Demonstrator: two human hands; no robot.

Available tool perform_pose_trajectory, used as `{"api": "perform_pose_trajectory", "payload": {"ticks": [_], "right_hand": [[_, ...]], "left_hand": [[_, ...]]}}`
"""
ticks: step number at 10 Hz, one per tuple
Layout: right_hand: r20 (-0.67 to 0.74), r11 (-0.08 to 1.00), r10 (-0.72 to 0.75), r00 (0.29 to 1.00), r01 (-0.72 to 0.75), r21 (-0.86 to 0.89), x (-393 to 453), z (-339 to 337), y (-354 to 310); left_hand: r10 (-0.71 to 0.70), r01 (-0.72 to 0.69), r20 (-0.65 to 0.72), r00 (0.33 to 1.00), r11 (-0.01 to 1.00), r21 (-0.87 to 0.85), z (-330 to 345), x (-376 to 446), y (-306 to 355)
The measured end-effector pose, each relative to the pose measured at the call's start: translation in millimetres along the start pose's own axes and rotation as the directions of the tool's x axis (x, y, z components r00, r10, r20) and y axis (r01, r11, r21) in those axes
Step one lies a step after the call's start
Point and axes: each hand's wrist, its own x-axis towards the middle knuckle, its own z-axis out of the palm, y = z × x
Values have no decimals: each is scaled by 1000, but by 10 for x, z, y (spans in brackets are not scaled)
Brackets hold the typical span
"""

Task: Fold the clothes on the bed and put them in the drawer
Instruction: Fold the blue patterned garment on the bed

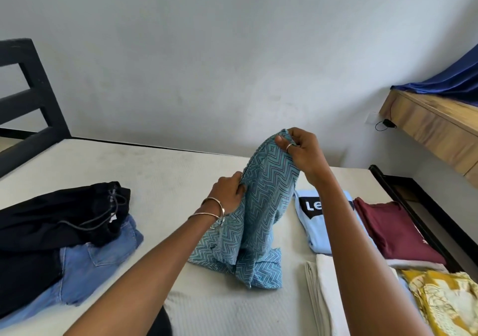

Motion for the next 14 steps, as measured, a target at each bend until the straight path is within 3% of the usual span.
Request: {"api": "perform_pose_trajectory", "payload": {"ticks": [1, 2, 3, 4, 5, 6, 7, 8, 9, 10, 11, 12, 13, 14], "right_hand": [[-11, 945, -30, 999, 25, -327, 17, -163, 86], [45, 859, -95, 994, 105, -501, -102, -107, 105], [132, 806, -246, 960, 279, -523, -461, 177, 128], [199, 761, -318, 927, 375, -529, -714, 465, 158], [229, 645, -425, 876, 470, -602, -866, 724, 244], [128, 659, -452, 883, 427, -619, -848, 886, 376], [-5, 687, -332, 943, 238, -687, -845, 1053, 405], [-115, 649, -240, 964, 71, -758, -858, 1231, 353], [-258, 635, -132, 957, -118, -764, -781, 1376, 265], [-295, 736, -129, 947, -108, -668, -686, 1355, 257], [-339, 935, -91, 936, -37, -351, -508, 1012, 237], [-286, 982, -39, 957, -17, -190, -442, 740, 223], [-105, 994, 33, 994, -22, 105, -390, 488, 189], [-101, 989, 48, 994, -33, 143, -311, 377, 192]], "left_hand": [[-73, 79, -67, 995, 993, 86, -291, 117, -57], [-174, 187, -142, 975, 979, 84, -518, 243, -78], [-378, 316, -162, 911, 895, -314, -780, 478, -1], [-513, 360, -57, 857, 674, -645, -973, 591, 129], [-509, 359, 4, 861, 600, -715, -1168, 699, 181], [-518, 347, 2, 856, 570, -745, -1213, 715, 218], [-541, 304, -17, 841, 498, -812, -1229, 736, 328], [-566, 282, -27, 824, 452, -846, -1220, 755, 448], [-639, 258, -2, 769, 313, -914, -1219, 763, 612], [-634, 243, -31, 773, 340, -909, -1261, 777, 646], [-565, 275, -133, 814, 577, -769, -1354, 803, 534], [-543, 326, -224, 809, 732, -598, -1373, 799, 387], [-527, 401, -277, 804, 823, -401, -1289, 845, 216], [-525, 440, -244, 816, 837, -326, -1288, 823, 231]]}}
